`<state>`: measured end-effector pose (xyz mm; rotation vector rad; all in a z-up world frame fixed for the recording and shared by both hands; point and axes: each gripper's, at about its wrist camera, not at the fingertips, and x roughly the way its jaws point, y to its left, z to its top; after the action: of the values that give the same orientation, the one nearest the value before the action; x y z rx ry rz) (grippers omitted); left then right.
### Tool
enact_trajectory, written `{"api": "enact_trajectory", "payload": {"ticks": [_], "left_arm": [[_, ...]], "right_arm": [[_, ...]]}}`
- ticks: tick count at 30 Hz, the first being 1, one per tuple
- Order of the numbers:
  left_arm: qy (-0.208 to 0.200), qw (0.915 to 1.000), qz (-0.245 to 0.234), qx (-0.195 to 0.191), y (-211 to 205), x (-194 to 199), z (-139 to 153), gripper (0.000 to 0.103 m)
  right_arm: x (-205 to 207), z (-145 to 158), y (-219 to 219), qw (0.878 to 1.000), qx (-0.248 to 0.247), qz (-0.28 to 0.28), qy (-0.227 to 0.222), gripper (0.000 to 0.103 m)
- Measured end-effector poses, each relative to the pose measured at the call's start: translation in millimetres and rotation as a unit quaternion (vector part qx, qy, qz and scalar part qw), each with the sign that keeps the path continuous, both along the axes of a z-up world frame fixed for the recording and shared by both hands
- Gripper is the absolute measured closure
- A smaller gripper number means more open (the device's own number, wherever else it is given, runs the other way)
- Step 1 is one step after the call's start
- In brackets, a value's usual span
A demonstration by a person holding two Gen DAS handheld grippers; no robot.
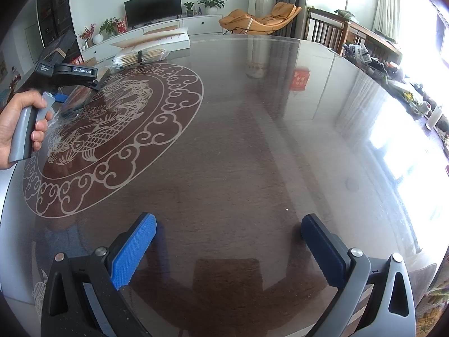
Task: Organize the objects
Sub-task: 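Grasp the orange phone case in clear plastic with the left gripper, then lift the bagged phone case with the left gripper and hold it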
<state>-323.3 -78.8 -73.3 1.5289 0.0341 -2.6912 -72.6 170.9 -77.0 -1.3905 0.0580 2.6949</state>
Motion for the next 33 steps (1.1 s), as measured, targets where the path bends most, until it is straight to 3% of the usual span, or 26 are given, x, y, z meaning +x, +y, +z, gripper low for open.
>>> {"api": "enact_trajectory", "payload": {"ticks": [10,13,15,18,33], "left_arm": [[0.033,0.9982,0.05,-0.003,-35,134,-2,0.029],[0.037,0.998,0.051,-0.006,-41,170,-3,0.023],[0.034,0.9983,0.047,-0.005,-42,188,-5,0.012],[0.028,0.9988,0.041,-0.004,-43,199,-7,0.002],[0.039,0.9985,0.039,-0.003,-35,196,-9,0.0]], "right_arm": [[0,0,1,1.0,0.0,0.001,0.0,0.0],[0,0,2,1.0,-0.001,0.002,0.0,0.0],[1,0,3,1.0,-0.001,0.002,0.0,0.0],[1,0,3,1.0,-0.001,0.002,0.0,0.0],[1,0,4,1.0,-0.001,0.003,0.0,0.0]]}}
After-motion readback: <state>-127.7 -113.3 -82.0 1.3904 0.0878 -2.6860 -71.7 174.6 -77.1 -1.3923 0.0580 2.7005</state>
